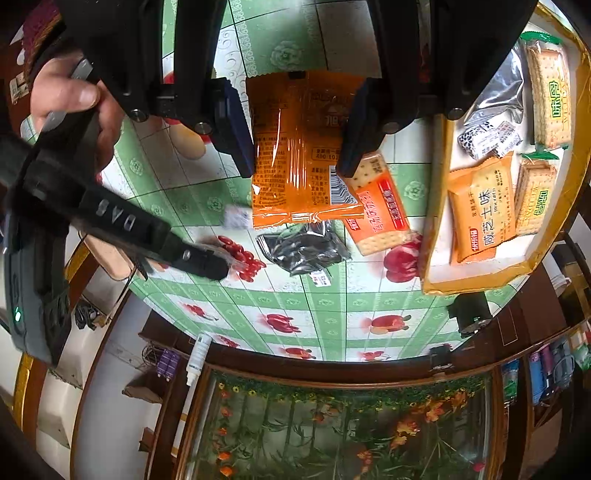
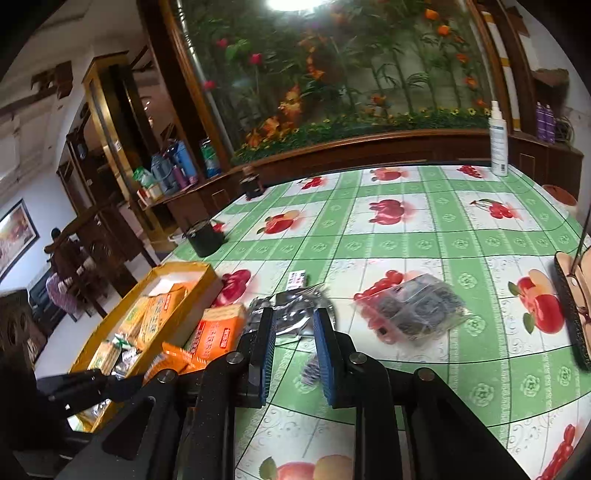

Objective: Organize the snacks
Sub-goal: 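Carry the orange snack bag and milk candy into the white tray and release both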

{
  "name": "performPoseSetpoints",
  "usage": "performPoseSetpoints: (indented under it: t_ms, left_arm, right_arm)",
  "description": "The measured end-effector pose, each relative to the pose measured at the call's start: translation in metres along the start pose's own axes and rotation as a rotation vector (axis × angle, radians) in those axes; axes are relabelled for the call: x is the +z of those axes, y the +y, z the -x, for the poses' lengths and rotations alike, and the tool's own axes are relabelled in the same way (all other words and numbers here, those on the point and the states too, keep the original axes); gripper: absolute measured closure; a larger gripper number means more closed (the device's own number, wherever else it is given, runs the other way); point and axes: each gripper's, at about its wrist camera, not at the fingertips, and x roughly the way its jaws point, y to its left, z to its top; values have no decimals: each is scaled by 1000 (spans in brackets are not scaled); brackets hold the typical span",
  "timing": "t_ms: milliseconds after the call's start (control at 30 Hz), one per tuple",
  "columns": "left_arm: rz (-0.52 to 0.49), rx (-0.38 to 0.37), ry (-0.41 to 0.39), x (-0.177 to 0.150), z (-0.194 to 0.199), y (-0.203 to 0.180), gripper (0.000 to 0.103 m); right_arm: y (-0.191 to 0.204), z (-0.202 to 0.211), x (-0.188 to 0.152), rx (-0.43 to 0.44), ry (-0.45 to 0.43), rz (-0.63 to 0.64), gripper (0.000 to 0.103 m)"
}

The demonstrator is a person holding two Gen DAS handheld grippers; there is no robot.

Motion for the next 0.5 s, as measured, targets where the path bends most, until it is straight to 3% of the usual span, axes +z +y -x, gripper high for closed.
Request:
performPoseSetpoints:
  t_ms: [267, 500]
  left_arm:
    - [9, -26, -10, -6, 11, 6, 57]
    - [40, -36, 16, -14, 16, 23, 57]
  right_arm:
    - [1, 2, -6, -23, -7, -33, 80]
    - [-32, 15, -8, -6, -39, -186, 80]
